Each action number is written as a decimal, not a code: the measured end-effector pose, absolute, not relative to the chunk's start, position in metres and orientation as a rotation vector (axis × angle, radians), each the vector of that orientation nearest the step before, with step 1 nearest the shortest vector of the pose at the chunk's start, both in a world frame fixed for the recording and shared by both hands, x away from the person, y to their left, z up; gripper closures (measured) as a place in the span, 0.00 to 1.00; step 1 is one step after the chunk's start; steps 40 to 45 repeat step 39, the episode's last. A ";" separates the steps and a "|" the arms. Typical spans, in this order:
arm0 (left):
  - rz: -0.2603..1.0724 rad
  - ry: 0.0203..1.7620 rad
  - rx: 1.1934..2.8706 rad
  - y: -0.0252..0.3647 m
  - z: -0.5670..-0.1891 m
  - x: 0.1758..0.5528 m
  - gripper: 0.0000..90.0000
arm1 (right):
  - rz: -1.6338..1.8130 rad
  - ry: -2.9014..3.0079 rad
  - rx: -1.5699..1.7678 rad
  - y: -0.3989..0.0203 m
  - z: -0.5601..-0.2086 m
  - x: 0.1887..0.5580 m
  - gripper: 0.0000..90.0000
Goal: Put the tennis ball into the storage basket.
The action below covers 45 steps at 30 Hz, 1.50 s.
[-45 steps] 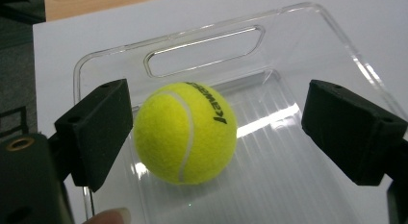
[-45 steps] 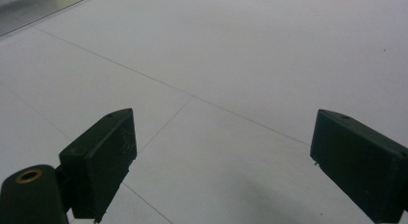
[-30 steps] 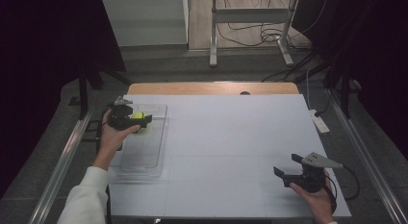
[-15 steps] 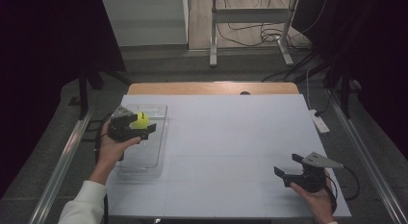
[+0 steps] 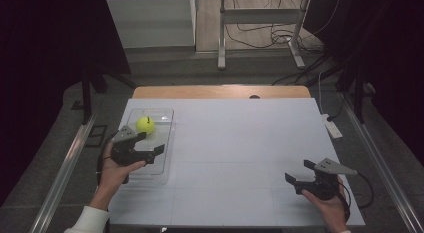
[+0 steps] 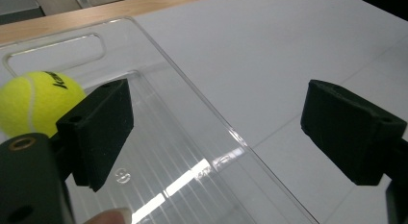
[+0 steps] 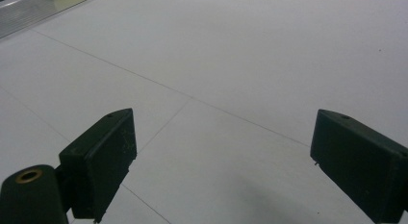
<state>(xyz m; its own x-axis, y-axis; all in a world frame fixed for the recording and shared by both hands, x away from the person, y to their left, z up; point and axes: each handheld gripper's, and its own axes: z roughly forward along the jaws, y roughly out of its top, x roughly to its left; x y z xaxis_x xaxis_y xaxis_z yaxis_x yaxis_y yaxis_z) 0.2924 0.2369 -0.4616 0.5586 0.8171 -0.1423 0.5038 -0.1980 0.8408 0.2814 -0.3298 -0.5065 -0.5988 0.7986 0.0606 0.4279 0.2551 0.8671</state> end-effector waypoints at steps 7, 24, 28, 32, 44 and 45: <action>0.397 1.058 1.866 0.229 -0.473 0.280 0.14 | 1.292 2.140 1.116 -0.330 -0.506 0.281 0.10; 0.380 1.016 1.900 0.221 -0.492 0.248 0.14 | 1.303 2.144 1.108 -0.331 -0.506 0.281 0.10; 0.373 1.000 1.892 0.219 -0.490 0.247 0.14 | 1.302 2.145 1.107 -0.331 -0.505 0.281 0.10; 0.371 0.992 1.895 0.218 -0.490 0.246 0.13 | 1.303 2.145 1.106 -0.331 -0.505 0.281 0.10; 0.378 0.994 1.892 0.218 -0.490 0.247 0.14 | 1.312 2.142 1.099 -0.331 -0.505 0.280 0.10; 0.378 0.994 1.892 0.218 -0.490 0.247 0.14 | 1.312 2.142 1.099 -0.331 -0.505 0.280 0.10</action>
